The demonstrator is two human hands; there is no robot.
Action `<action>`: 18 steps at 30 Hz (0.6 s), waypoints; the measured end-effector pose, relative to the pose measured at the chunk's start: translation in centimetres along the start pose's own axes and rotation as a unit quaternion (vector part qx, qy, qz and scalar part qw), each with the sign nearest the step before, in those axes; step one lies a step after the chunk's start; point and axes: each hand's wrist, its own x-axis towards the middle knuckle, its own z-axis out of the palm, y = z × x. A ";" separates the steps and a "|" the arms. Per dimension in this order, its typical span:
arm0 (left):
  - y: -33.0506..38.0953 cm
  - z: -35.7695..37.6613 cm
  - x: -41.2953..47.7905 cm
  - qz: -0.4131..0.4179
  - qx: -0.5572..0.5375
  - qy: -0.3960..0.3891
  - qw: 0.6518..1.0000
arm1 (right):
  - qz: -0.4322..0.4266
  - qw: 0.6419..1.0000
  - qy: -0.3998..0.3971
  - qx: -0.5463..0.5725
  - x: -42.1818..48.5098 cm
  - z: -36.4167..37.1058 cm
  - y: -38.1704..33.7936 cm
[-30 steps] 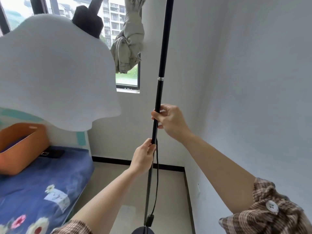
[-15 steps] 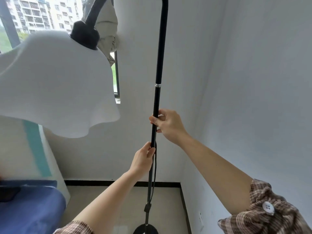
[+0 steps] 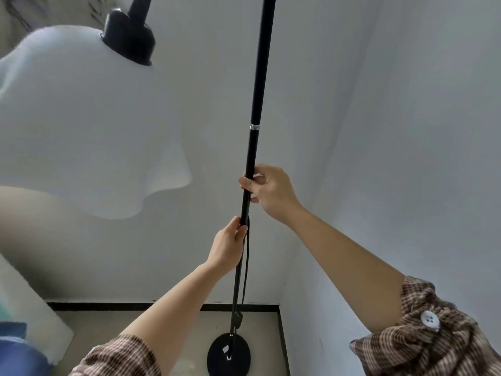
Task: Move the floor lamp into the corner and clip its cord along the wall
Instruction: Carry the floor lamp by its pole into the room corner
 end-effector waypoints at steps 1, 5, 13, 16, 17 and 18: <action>0.1 0.5 1.2 0.002 0.005 0.000 1.000 | 0.001 1.000 0.003 -0.002 1.0 -0.3 0.5; 0.7 2.3 5.4 0.010 0.006 -0.014 1.000 | 0.013 1.000 0.014 0.000 4.4 -1.9 2.2; 1.7 5.1 11.0 0.021 -0.007 -0.058 0.998 | 0.035 0.998 0.048 -0.015 8.6 -4.5 4.5; 1.9 5.9 12.2 0.030 -0.011 -0.069 0.997 | 0.045 0.997 0.059 -0.023 9.5 -5.1 5.1; 1.9 6.3 12.5 0.035 -0.014 -0.071 0.997 | 0.048 0.997 0.062 -0.027 9.7 -5.3 5.3; 2.0 6.6 12.7 0.039 -0.019 -0.074 0.996 | 0.050 0.996 0.065 -0.029 9.9 -5.6 5.5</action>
